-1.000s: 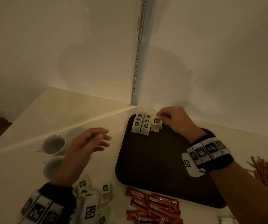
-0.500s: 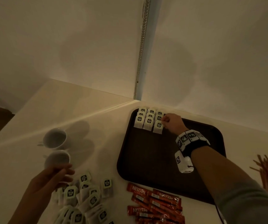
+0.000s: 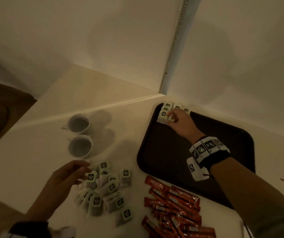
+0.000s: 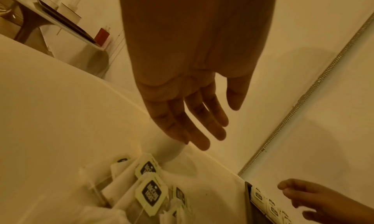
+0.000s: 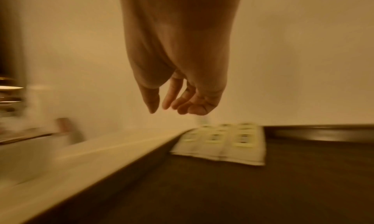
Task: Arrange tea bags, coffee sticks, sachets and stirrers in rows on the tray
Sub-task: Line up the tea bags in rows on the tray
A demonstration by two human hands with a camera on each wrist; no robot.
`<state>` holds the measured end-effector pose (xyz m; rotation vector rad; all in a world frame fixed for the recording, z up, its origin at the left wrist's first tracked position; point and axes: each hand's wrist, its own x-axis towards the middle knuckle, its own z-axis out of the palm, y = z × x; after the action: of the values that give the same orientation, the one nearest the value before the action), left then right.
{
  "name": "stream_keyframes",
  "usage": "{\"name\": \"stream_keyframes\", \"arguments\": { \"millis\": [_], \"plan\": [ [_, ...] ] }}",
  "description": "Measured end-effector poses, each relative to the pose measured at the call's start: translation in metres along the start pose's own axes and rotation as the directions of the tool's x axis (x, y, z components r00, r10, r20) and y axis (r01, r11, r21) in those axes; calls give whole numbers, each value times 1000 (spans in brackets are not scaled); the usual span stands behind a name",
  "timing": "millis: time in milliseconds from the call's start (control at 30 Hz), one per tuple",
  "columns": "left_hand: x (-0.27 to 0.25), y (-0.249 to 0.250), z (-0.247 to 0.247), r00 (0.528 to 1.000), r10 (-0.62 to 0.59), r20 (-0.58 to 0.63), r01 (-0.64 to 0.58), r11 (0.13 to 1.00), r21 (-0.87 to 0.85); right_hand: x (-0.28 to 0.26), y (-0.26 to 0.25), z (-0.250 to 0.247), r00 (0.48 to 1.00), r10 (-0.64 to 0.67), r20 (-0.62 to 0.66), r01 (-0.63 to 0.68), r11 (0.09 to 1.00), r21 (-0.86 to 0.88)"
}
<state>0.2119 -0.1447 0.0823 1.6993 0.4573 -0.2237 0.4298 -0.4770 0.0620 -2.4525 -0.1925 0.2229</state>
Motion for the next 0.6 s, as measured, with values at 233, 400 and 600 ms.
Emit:
{"name": "stream_keyframes", "arguments": {
  "millis": [233, 400, 600],
  "plan": [
    [-17, -11, -5, 999, 24, 27, -25, 998, 57, -91, -72, 85, 752, -327, 573, 384, 923, 24],
    [-28, -25, -2, 994, 108, -35, -92, 945, 315, -116, -82, 135, 784, -212, 584, 410, 883, -230],
    [-9, -34, 36, 971, 218, 101, -235, 771, 591, -117, -88, 141, 842, -162, 514, 393, 837, -381]
  ]
}}
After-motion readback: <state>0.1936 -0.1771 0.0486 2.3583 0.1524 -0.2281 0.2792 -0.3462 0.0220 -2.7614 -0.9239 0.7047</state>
